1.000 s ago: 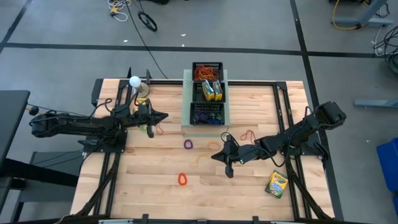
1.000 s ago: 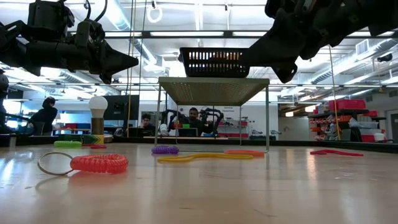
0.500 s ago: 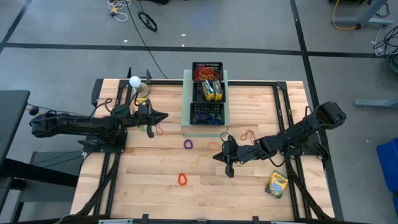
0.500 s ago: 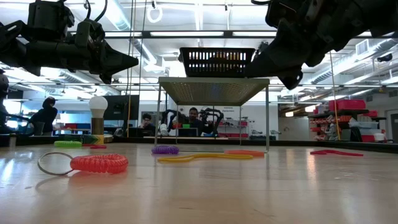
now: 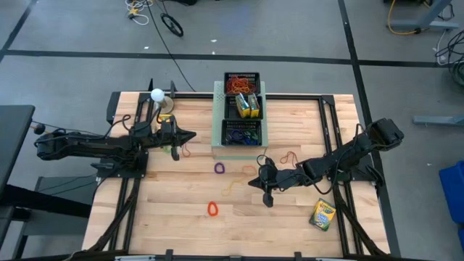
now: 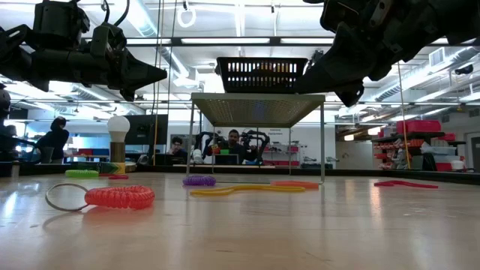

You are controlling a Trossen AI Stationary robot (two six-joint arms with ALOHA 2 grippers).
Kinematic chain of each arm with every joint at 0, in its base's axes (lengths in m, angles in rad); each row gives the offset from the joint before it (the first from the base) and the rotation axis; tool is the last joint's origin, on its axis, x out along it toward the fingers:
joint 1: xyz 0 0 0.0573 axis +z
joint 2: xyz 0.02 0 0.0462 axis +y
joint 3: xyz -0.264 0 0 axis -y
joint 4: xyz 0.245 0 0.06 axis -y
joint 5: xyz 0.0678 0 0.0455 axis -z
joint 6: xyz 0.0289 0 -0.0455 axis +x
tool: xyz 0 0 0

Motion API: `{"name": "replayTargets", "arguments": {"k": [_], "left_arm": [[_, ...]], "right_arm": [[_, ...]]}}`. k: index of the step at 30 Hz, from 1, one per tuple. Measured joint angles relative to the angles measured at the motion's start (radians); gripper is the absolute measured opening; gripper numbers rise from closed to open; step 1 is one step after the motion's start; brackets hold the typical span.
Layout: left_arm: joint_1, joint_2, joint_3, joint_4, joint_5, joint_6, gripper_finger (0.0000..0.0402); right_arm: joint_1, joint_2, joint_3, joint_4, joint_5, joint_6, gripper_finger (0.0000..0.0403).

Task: Pick & Place Office Desk Supplies
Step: Put the orange rubber band into the top black bin on the shelf

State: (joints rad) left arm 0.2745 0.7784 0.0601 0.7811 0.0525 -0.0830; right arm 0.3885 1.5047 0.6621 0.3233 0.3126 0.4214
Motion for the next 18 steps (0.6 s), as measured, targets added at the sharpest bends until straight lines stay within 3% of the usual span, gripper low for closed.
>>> {"name": "replayTargets", "arguments": {"k": [14, 18], "left_arm": [[0.000, 0.000, 0.000, 0.000, 0.000, 0.000, 0.0020], [0.000, 0.000, 0.000, 0.000, 0.000, 0.000, 0.0020]], "right_arm": [[-0.040, 0.003, 0.000, -0.017, 0.014, -0.042, 0.0005], [-0.068, 0.056, 0.009, -0.036, -0.030, -0.043, 0.0005]]}}
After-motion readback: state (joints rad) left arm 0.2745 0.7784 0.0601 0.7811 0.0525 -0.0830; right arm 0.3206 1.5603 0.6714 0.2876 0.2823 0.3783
